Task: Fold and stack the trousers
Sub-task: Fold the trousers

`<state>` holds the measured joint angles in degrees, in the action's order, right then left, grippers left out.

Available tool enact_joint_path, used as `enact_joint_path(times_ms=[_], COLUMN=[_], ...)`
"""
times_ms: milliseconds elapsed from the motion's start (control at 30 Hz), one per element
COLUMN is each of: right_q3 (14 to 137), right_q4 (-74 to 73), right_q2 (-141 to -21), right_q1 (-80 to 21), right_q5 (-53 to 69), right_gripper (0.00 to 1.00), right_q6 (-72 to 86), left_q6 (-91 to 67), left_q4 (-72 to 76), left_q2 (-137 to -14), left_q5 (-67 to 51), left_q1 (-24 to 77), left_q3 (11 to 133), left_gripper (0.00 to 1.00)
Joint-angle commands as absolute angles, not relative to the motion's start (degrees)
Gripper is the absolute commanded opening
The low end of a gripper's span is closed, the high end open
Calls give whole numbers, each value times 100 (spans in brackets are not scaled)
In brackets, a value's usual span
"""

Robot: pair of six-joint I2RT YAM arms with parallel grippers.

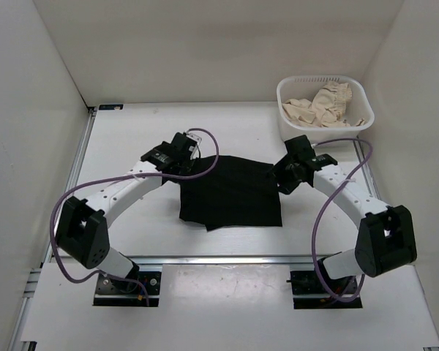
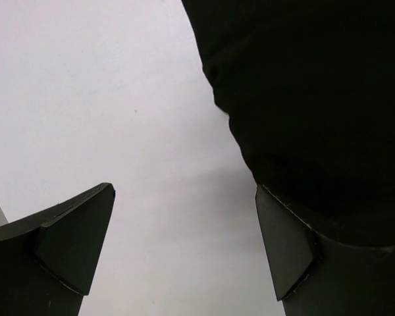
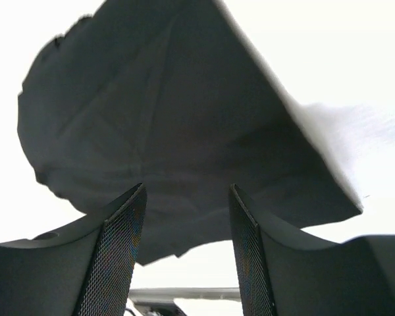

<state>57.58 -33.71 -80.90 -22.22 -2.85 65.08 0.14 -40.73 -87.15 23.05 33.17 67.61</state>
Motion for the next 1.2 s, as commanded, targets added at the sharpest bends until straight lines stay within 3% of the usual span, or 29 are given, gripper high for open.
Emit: enact_joint_path(times_ms=[0,133,233,267,367,500,667,767,867,1167], right_q3=[5932,6326,6783,6855,6961,6812,6706,6933,7074,7339], right_q4=[-3683,-3980,-4507,-4631,-5131,-6212,-6828,-6995,-6996,-6882], right_q2=[-8165,-8402,-8455,-8455,-8507,-8298,-7437,-7374,-7374,-7427], right_q1=[-1961,-1854,-1680,-1574,-1021,-415,-44,26,26,26], right_q5=[-651,-878,-1055,-976,103,-60,-588,-642,-694,-800], right_gripper=[58,62,73,82,94,97,99,99,99,99], right_q6=[6513,5637,4977,4444,3153,2444,2250,2101,1978,1811], left_q6=[0,0,0,0,0,0,0,0,0,0], left_q4=[-4675,-4676,-4676,-4676,-4825,-5036,-5158,-5352,-5432,-5432], left_q2=[-8692,-8824,-8763,-8606,-8089,-7351,-6812,-6584,-6338,-5968], left_q5=[2092,1741,1670,1731,1793,1731,2873,2375,1767,2188], left_q1=[3472,3551,3551,3499,3253,2009,425,-666,-1142,-1564], left_q3=[6417,5890,5766,5766,5993,5961,5440,5379,5204,5308], left_gripper=[100,100,100,100,100,100,100,100,100,100])
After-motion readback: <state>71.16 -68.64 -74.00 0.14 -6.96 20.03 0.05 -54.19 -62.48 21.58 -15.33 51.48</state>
